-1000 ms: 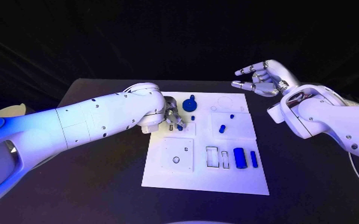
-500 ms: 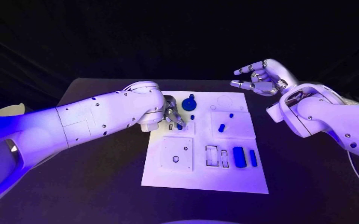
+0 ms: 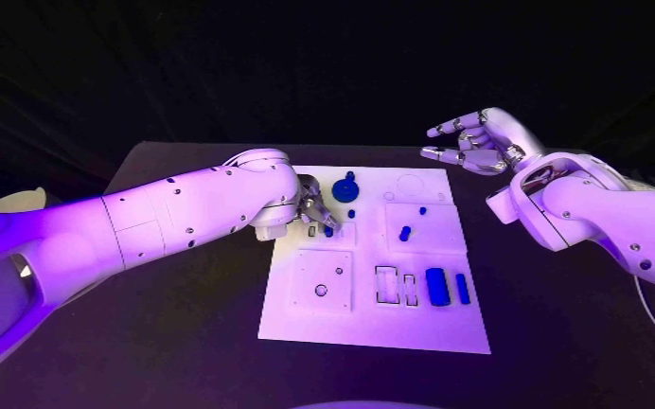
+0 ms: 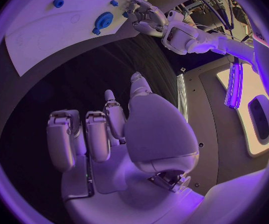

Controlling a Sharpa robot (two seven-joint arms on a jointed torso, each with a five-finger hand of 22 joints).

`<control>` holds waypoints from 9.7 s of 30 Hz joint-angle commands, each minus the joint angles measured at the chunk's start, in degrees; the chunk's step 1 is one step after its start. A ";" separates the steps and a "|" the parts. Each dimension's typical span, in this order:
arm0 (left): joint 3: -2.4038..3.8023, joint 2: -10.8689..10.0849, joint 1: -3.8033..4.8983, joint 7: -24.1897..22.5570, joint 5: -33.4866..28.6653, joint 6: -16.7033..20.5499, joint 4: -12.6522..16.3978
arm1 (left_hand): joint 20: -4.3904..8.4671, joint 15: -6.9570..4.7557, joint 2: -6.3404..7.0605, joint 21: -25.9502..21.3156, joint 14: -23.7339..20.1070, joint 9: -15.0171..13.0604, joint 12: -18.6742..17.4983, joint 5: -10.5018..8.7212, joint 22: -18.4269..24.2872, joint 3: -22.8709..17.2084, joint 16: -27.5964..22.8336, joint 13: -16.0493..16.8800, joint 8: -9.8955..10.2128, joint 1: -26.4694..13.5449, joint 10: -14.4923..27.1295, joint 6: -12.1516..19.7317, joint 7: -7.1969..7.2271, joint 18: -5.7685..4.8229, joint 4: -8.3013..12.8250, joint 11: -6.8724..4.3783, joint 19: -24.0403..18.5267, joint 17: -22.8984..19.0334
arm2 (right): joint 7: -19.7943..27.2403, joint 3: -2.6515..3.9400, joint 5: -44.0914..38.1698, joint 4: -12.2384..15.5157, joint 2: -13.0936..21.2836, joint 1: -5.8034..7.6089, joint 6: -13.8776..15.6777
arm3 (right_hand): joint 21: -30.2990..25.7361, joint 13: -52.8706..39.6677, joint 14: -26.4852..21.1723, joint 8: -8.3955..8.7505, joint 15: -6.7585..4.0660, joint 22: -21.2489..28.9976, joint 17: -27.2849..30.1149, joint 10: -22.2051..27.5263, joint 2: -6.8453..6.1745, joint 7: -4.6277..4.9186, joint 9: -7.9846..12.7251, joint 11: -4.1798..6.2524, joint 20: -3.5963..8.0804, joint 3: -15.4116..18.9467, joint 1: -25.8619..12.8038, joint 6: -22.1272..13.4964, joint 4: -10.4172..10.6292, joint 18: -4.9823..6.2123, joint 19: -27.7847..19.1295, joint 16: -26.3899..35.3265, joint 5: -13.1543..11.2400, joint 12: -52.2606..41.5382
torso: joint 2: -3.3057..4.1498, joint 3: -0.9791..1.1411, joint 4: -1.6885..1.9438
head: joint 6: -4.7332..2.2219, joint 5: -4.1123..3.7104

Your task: Assemble the parts on the task board

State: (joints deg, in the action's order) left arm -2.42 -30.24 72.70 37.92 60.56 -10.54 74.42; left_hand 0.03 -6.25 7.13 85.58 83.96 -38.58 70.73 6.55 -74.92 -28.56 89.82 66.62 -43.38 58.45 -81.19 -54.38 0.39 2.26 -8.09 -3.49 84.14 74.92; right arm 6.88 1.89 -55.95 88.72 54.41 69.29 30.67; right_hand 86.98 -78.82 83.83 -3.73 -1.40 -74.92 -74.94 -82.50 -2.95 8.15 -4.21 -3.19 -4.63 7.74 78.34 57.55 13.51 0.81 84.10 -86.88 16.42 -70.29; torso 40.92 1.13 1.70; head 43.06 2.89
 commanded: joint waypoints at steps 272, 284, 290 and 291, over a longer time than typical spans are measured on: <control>0.59 -7.08 -0.90 -0.01 0.58 0.56 6.32 | -1.15 1.25 -1.39 -2.17 6.04 5.87 -4.85 -0.29 -6.10 -6.75 0.18 -7.36 5.18 15.48 2.92 3.63 -3.06 -0.13 6.41 1.79 2.77 15.08 | 0.79 -0.23 0.38 -1.27 -0.51 -0.89 -1.41 | -0.30 -1.75 4.88 -0.18 0.21 -10.05 -9.49 0.05 0.76 -0.21 -0.20 0.19 -0.27 1.48 -0.88 0.13 0.41 0.50 2.94 0.36 -0.54 0.30 | -0.38 -0.03 0.45 | 1.10 1.27; 0.49 -5.89 -0.99 0.08 0.17 0.14 4.91 | -1.09 1.16 -1.28 -2.01 6.04 5.49 -4.40 0.17 -6.37 -7.80 0.18 -6.88 4.68 13.93 2.53 3.31 -2.85 -0.19 6.06 1.66 2.86 15.08 | 0.79 -0.23 0.38 -1.17 -0.53 -0.90 -1.40 | -0.30 -1.75 4.88 -0.18 0.21 -10.05 -9.49 0.05 0.76 -0.21 -0.20 0.19 -0.27 1.48 -0.88 0.13 0.41 0.50 2.94 0.36 -0.54 0.30 | -0.32 -0.01 0.35 | 1.33 1.24; 0.31 -5.23 -1.12 0.13 -0.49 -0.31 3.94 | -0.91 0.92 -0.86 -1.79 6.04 4.93 -4.16 0.42 -6.70 -7.93 0.18 -6.70 3.94 12.18 2.27 2.76 -2.42 -0.25 5.63 1.33 2.98 15.08 | 0.76 -0.23 0.38 -1.05 -0.52 -0.90 -1.43 | -0.30 -1.75 4.88 -0.18 0.21 -10.05 -9.49 0.05 0.76 -0.21 -0.20 0.19 -0.27 1.48 -0.88 0.13 0.41 0.50 2.94 0.36 -0.54 0.30 | -0.37 0.00 0.40 | 1.47 1.20; 0.26 -5.14 -1.13 0.14 -0.63 -0.37 3.76 | -0.87 0.86 -0.79 -1.77 6.04 4.81 -4.13 0.40 -6.74 -7.84 0.18 -6.68 3.79 11.81 2.24 2.62 -2.31 -0.26 5.51 1.26 3.00 15.08 | 0.74 -0.23 0.38 -1.02 -0.51 -0.90 -1.48 | -0.30 -1.75 4.88 -0.18 0.21 -10.05 -9.49 0.05 0.76 -0.21 -0.20 0.19 -0.27 1.48 -0.88 0.13 0.41 0.50 2.94 0.36 -0.54 0.30 | -0.38 -0.01 0.43 | 1.54 1.13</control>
State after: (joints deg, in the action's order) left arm -1.72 -35.75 72.12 37.51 60.76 -8.66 78.40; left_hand -1.11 -5.12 6.36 83.58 83.88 -33.71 66.24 6.77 -74.90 -31.11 89.82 59.86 -39.40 70.64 -78.75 -50.28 -3.06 2.26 -7.63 -2.07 83.82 74.90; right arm 7.15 1.65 -55.42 87.56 53.94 68.42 29.96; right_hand 86.98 -79.98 83.83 -3.73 -1.40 -74.93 -74.94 -82.50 -2.49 8.15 -4.36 -3.19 -4.63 8.83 77.88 57.55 13.99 0.81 84.10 -86.66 16.17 -70.06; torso 40.57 1.12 2.09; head 44.51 4.11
